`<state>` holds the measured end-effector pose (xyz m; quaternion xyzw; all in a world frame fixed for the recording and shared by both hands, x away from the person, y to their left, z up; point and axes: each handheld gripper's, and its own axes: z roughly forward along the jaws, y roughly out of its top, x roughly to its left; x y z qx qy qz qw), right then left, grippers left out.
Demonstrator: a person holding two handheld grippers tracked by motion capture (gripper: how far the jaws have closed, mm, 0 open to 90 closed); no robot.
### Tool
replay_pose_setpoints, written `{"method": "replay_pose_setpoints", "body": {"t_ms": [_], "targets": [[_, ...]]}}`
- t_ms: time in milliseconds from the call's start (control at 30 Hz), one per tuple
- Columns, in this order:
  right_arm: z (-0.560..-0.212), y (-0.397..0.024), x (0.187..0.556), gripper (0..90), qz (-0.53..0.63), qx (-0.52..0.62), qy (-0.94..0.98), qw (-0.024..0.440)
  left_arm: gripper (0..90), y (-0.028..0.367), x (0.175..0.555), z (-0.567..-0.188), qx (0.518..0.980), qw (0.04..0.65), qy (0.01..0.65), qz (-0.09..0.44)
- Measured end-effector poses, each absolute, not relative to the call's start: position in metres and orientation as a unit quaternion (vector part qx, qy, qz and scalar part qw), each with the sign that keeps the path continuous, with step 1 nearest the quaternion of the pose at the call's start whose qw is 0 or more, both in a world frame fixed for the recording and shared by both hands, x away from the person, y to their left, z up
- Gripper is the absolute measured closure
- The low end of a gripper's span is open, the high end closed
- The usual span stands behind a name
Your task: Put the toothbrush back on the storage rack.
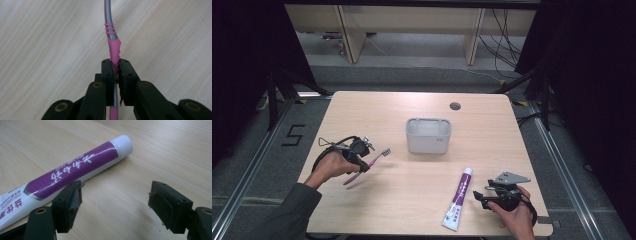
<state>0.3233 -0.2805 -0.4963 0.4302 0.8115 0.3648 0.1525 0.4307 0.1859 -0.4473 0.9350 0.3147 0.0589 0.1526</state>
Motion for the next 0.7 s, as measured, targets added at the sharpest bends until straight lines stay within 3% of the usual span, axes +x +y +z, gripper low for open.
{"method": "replay_pose_setpoints", "body": {"t_ms": [100,700], "targets": [[-0.496,-0.280,0.323,27.1,0.365,0.431,0.811,0.153,83.0,0.189,0.429,-0.434,0.927,0.193,0.313,0.069],[-0.496,-0.280,0.322,27.1,0.371,0.439,0.805,0.145,83.0,0.191,0.431,-0.418,0.886,0.296,0.337,0.115]]}}
